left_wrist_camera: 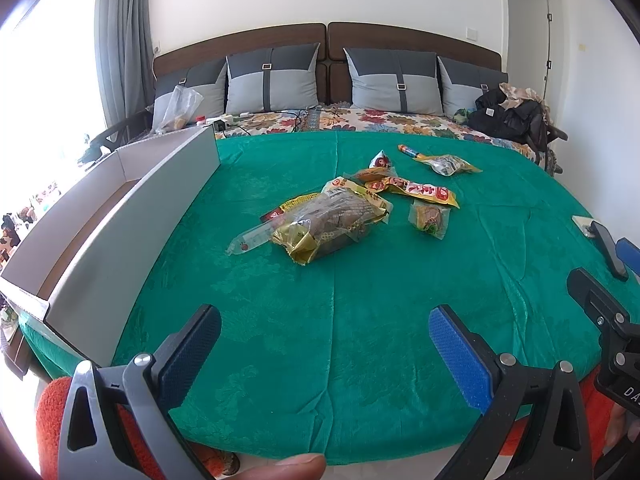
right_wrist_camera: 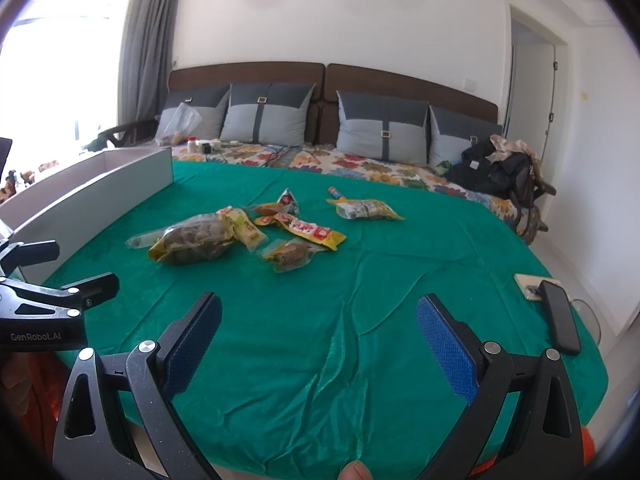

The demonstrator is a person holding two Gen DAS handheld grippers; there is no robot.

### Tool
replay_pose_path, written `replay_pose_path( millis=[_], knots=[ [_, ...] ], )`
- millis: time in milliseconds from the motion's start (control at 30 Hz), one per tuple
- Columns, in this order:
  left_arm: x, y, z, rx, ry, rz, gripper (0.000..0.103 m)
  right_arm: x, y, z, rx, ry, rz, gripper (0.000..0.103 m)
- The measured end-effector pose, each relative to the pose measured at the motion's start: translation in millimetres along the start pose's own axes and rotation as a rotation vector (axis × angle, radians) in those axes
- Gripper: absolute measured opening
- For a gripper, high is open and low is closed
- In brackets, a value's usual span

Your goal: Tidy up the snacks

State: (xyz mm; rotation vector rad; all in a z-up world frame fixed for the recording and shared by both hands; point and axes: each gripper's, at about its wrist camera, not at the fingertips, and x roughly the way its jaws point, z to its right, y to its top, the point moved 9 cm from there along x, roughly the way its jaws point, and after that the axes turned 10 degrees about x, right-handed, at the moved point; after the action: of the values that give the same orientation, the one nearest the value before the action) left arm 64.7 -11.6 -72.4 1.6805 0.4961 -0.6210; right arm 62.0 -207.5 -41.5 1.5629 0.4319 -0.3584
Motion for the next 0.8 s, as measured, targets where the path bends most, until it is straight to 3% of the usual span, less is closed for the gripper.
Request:
replay_pose_path(
  millis=[800],
  knots=[
    [-2.4,2.7,0.2,0.003,0.002,0.01,0.103,-0.1,0.3,-1.8,0.001,0.003,0.001,0.1]
  ],
)
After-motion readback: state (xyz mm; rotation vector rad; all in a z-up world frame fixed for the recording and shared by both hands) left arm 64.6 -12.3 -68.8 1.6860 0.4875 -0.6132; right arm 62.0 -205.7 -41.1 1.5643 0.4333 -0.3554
